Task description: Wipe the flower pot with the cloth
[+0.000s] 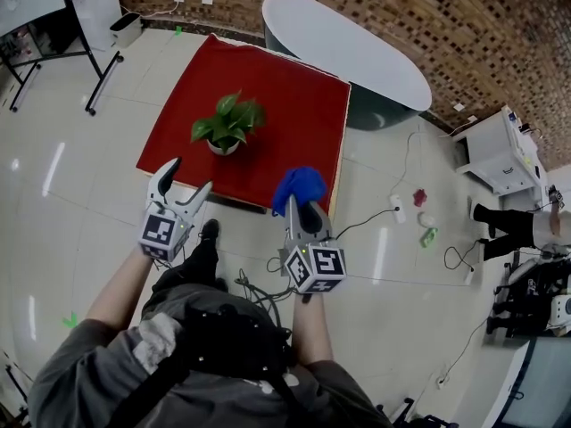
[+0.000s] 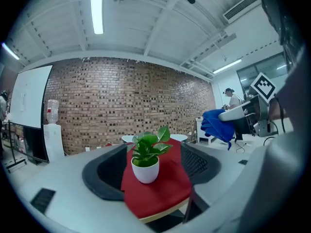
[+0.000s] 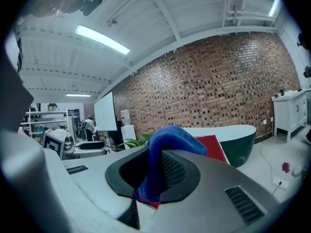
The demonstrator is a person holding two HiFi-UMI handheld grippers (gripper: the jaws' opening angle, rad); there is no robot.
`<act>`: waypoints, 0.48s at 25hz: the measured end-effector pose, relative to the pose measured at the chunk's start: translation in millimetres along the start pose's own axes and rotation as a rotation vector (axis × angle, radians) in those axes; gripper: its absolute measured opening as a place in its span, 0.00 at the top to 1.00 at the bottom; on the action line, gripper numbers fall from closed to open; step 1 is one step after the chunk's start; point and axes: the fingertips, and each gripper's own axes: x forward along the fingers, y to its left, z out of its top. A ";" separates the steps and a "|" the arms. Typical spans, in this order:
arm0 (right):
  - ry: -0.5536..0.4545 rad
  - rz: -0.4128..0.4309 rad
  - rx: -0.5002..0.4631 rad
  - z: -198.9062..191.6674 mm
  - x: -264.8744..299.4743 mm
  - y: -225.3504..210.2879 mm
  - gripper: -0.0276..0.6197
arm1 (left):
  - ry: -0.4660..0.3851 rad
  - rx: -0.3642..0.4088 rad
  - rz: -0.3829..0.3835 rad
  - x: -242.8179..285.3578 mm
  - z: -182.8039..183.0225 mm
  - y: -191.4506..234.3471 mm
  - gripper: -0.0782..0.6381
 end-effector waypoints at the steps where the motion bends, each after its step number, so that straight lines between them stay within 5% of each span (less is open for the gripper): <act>1: 0.005 -0.003 -0.001 -2.9 8.8 -4.4 0.86 | 0.014 0.002 0.002 10.3 -10.6 4.7 0.37; 5: 0.031 -0.012 0.012 -1.5 57.8 -19.9 0.86 | 0.089 -0.018 0.002 62.2 -44.2 32.3 0.28; 12: 0.138 0.025 0.042 -21.4 142.6 -36.3 0.86 | 0.168 -0.025 -0.054 141.6 -76.7 60.1 0.28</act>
